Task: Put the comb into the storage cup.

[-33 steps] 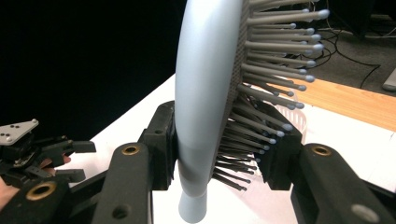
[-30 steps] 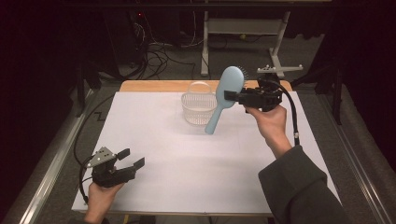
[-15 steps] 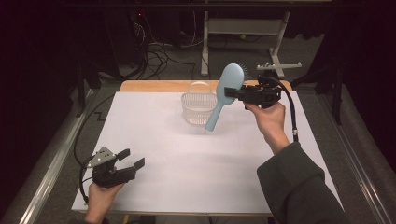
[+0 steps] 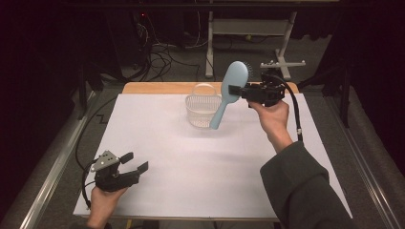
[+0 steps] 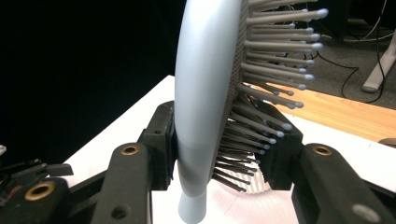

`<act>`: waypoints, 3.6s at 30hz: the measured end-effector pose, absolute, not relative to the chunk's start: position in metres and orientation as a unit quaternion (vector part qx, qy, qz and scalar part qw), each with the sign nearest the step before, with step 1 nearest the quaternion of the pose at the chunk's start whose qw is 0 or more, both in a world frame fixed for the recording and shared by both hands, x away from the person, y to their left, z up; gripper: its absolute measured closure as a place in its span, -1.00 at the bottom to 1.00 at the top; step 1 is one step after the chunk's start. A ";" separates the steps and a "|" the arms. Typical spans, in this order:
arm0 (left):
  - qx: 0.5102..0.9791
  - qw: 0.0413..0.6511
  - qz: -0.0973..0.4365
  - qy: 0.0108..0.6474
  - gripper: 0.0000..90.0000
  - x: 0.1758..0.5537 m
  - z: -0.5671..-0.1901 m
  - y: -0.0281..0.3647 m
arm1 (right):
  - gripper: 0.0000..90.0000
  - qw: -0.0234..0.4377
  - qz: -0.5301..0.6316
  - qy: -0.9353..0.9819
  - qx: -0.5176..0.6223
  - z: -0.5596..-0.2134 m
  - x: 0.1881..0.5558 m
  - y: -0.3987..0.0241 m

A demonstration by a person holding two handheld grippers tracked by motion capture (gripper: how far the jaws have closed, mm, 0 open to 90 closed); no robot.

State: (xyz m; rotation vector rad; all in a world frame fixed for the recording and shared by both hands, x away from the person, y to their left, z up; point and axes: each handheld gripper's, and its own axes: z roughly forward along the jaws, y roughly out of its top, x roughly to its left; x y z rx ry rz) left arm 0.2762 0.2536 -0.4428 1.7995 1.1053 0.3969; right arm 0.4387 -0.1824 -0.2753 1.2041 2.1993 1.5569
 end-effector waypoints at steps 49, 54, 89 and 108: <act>0.735 0.482 0.158 0.451 -0.42 0.277 -0.443 0.255 | 0.22 0.130 0.510 0.738 0.422 -0.266 0.477 -0.157; 0.736 0.483 0.157 0.448 -0.42 0.277 -0.444 0.254 | 0.22 0.135 0.506 0.738 0.426 -0.266 0.482 -0.151; 0.739 0.481 0.150 0.448 -0.57 0.278 -0.444 0.255 | 0.21 0.151 0.489 0.744 0.430 -0.281 0.500 -0.129; 0.739 0.481 0.150 0.448 -0.57 0.278 -0.444 0.255 | 0.21 0.149 0.481 0.746 0.437 -0.295 0.506 -0.124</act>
